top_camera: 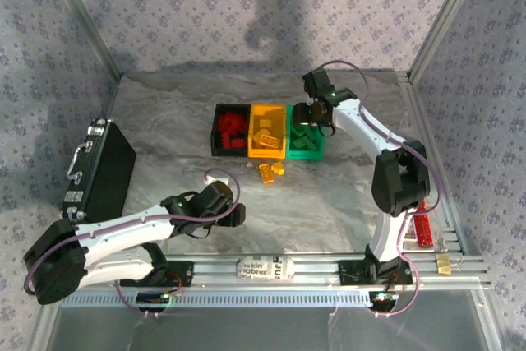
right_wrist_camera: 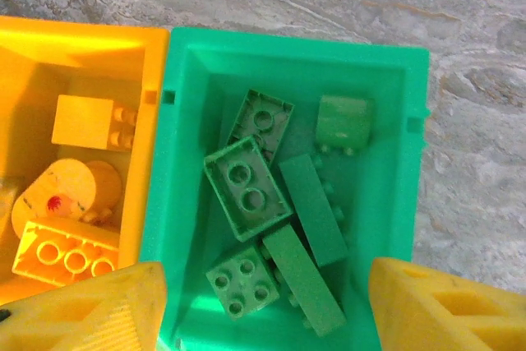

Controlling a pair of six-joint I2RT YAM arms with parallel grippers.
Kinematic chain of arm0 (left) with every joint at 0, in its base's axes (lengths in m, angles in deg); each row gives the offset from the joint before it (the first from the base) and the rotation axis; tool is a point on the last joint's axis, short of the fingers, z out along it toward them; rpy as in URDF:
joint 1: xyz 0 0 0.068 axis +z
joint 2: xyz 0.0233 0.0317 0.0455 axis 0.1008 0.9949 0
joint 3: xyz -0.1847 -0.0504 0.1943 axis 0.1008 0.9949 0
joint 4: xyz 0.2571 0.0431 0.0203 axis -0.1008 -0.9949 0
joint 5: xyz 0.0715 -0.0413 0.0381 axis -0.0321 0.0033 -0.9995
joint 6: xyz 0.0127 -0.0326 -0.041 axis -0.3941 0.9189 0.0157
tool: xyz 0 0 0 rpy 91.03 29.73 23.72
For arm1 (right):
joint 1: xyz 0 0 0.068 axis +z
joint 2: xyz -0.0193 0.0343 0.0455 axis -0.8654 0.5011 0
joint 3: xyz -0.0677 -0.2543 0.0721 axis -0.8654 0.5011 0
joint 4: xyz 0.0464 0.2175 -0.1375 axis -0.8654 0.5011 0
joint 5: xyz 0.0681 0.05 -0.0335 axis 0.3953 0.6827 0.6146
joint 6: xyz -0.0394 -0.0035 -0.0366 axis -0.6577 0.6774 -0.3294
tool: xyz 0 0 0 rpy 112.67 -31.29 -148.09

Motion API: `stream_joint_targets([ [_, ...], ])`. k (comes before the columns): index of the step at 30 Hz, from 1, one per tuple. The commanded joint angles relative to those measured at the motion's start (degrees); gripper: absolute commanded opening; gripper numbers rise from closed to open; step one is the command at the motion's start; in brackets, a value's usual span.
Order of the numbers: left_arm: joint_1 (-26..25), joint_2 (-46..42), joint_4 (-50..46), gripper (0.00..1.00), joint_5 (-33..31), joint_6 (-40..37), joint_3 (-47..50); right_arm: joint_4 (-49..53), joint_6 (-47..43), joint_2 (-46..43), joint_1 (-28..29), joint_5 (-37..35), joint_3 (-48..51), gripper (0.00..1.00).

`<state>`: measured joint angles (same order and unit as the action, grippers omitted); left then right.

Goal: Sort the legos into containers by color
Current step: Place the lego in the container, then pick up the lego from the center of the table.

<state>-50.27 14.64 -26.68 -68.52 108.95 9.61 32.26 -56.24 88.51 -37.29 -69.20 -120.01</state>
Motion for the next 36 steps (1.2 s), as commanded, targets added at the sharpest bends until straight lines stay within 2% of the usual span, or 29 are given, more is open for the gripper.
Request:
stream_joint_targets([
  [1,-0.5,0.8,1.3,0.78,-1.2,0.1,-1.4,-0.8,1.0,-6.6,0.2,-1.0,4.3,0.68],
  [6,-0.5,3.8,1.4,0.79,-1.6,-0.9,-4.5,-6.3,2.4,-16.6,0.3,-0.7,16.1,0.68],
  [10,-0.3,7.1,2.0,0.84,-1.5,-2.2,-7.9,-9.5,3.0,-24.9,0.4,-1.2,27.5,0.68],
  [16,1.5,14.7,2.3,0.86,0.5,-3.8,-14.8,-11.1,3.6,-36.3,0.0,-3.1,38.6,0.70],
  [29,4.8,34.5,-3.7,0.84,1.3,-6.4,-33.4,-9.3,4.8,-53.3,-1.4,-11.3,51.7,0.75],
  [36,5.7,42.7,-6.8,0.75,0.7,-7.1,-41.2,-8.1,4.2,-59.5,-1.9,-14.5,55.1,0.78],
])
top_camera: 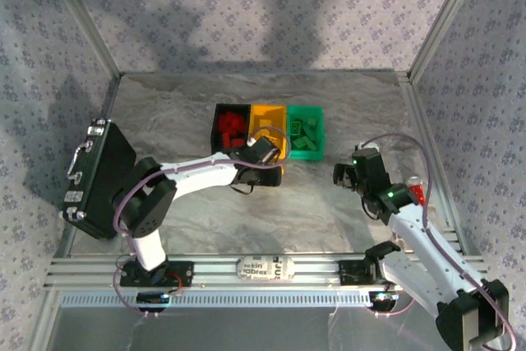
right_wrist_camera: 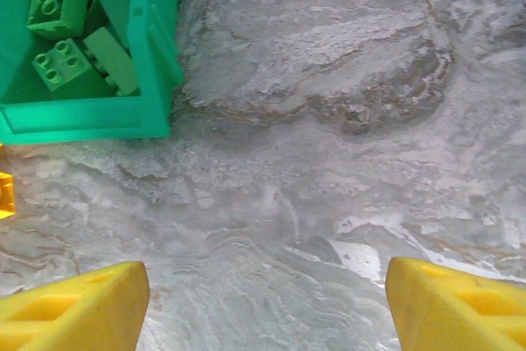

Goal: Sort the legos into containers by color
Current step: Pick up the lego from the center of the table.

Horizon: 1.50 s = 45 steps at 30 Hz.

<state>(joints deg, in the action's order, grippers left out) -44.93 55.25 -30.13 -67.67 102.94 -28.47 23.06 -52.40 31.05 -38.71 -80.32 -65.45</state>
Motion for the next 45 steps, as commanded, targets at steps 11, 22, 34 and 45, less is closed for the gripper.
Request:
stream_joint_targets([
  [11,1.5,10.6,-7.1,0.62,-2.0,-1.3,-9.6,1.5,1.2,-6.2,-1.8,-4.2,2.1,0.80],
  [22,1.6,9.0,-7.6,0.29,-3.2,-1.5,-7.8,1.3,1.1,-7.2,-3.1,-5.5,2.5,0.80],
  [34,0.2,-5.2,-5.8,0.25,-4.7,-3.3,-3.2,1.4,1.7,-8.9,-3.5,-6.1,3.1,0.80],
  [45,4.7,1.0,-10.8,0.26,-3.4,-12.9,-19.9,2.5,2.3,-12.9,-3.8,-7.0,4.2,0.80],
])
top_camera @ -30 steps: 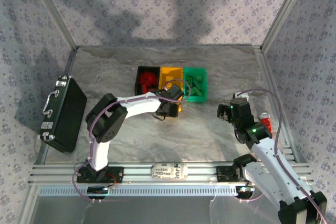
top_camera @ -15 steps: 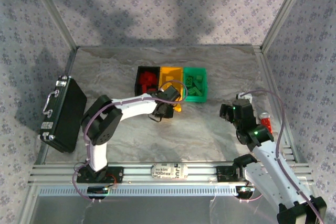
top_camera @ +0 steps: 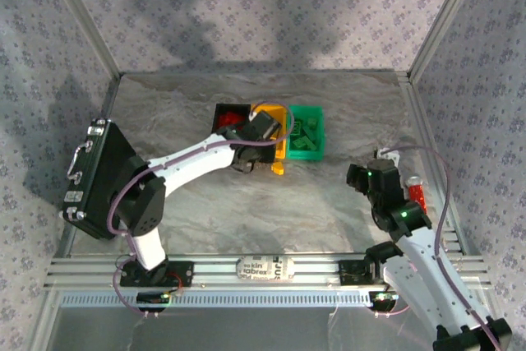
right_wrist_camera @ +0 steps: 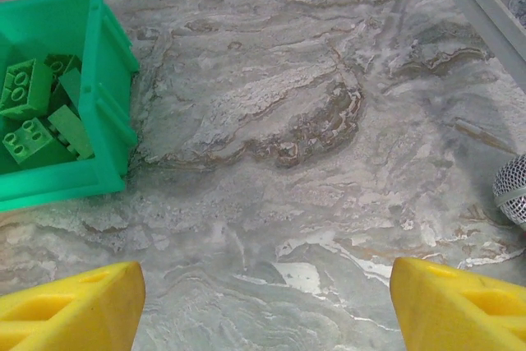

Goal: Sort the legos into containers by color
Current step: Pick up the lego from the center of the table, then place the lego in the container.

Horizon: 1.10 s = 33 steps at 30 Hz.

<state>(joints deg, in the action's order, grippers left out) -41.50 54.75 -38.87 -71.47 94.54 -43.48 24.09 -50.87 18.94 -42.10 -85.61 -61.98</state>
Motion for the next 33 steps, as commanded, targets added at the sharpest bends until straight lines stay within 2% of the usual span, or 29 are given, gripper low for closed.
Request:
stream_joint_targets([
  [1,2.0,2.5,-2.2,0.26,1.0,-5.2,-6.9,1.5,0.7,-0.9,-0.4,-1.7,0.7,0.80],
  [8,7.2,11.5,-6.8,0.26,4.7,-9.5,-21.6,0.7,0.4,-1.0,-0.5,-1.2,0.9,0.80],
  [17,9.6,23.7,-14.9,0.29,6.1,-11.7,-39.6,0.7,1.1,-2.1,0.8,3.4,1.3,0.80],
  [19,9.5,25.5,-16.9,0.32,6.7,-12.0,-42.8,0.2,1.6,-2.2,1.6,3.9,1.5,0.79],
  [21,9.4,26.5,-18.1,0.41,6.4,-11.9,-44.4,-0.4,1.7,-2.0,2.6,3.9,1.6,0.79],
  [22,9.4,26.6,-18.5,0.50,6.2,-11.7,-44.6,-0.5,1.6,-1.8,3.2,3.6,1.5,0.79],
  [23,9.3,26.3,-18.7,0.65,6.1,-11.5,-44.5,-0.5,1.5,-1.5,3.9,3.1,1.3,0.79],
  [24,9.3,25.9,-18.9,0.75,6.0,-11.3,-44.0,-0.4,1.2,-1.2,4.7,2.4,0.9,0.79],
  [25,9.1,24.8,-18.7,0.80,5.6,-11.2,-43.0,-0.2,0.8,-0.7,5.7,1.5,0.5,0.79],
  [27,8.4,22.0,-16.9,0.85,4.6,-11.1,-39.5,0.3,0.2,0.6,7.7,-0.3,-0.5,0.79],
  [33,6.5,7.8,-8.0,0.86,4.7,-9.5,-20.7,-1.4,-2.7,7.3,12.9,1.8,-3.5,0.80],
])
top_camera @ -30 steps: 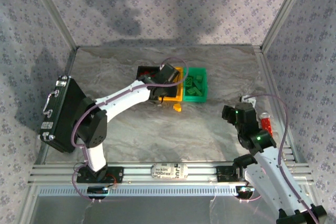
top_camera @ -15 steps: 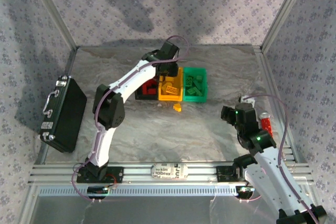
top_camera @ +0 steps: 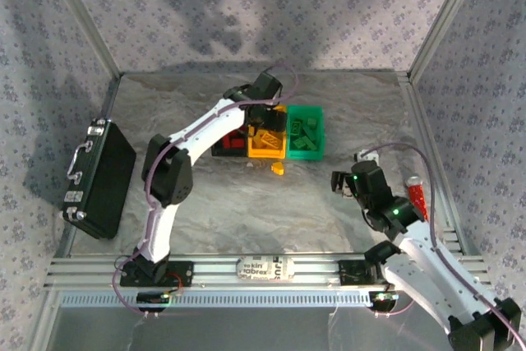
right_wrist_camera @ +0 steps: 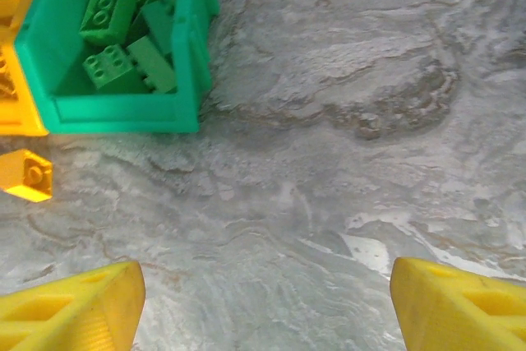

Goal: Sort the legos into containers by color
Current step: Place the lego in the container, then pick up the lego from the center of the table.

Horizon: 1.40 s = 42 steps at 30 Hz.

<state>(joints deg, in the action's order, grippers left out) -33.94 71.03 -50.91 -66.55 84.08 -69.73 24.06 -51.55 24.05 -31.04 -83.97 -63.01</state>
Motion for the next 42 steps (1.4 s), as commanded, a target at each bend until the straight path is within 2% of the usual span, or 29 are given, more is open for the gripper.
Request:
stream_joint_targets([
  [1,-1.5,-11.6,6.7,0.86,0.0,1.7,9.7,-2.2,-2.7,3.7,2.9,1.3,-2.9,0.81],
  [8,-3.8,-31.9,16.3,0.86,-1.1,6.5,36.2,-7.7,-5.1,20.2,10.2,6.4,-9.5,0.84],
  [12,-6.4,-40.8,16.0,0.87,-4.2,9.3,46.4,-8.9,-5.2,30.2,12.6,6.0,-15.2,0.83],
  [16,-11.6,-49.1,15.8,0.88,-8.7,13.5,56.3,-10.7,-2.7,40.9,14.4,5.8,-20.3,0.80],
  [21,-16.3,-59.2,15.1,0.88,-11.4,20.0,66.3,-8.2,1.2,51.6,15.8,2.8,-27.4,0.78],
  [27,-18.6,-70.7,13.1,0.88,-13.2,24.6,73.4,-6.5,3.1,60.1,16.8,2.4,-33.6,0.77],
  [30,-18.7,-73.6,12.9,0.88,-13.0,25.8,75.6,-5.4,4.5,63.4,16.8,1.4,-35.7,0.75],
  [42,-19.3,-73.9,14.0,0.87,-12.6,27.5,78.1,-5.2,6.3,68.4,16.4,0.7,-38.2,0.65],
])
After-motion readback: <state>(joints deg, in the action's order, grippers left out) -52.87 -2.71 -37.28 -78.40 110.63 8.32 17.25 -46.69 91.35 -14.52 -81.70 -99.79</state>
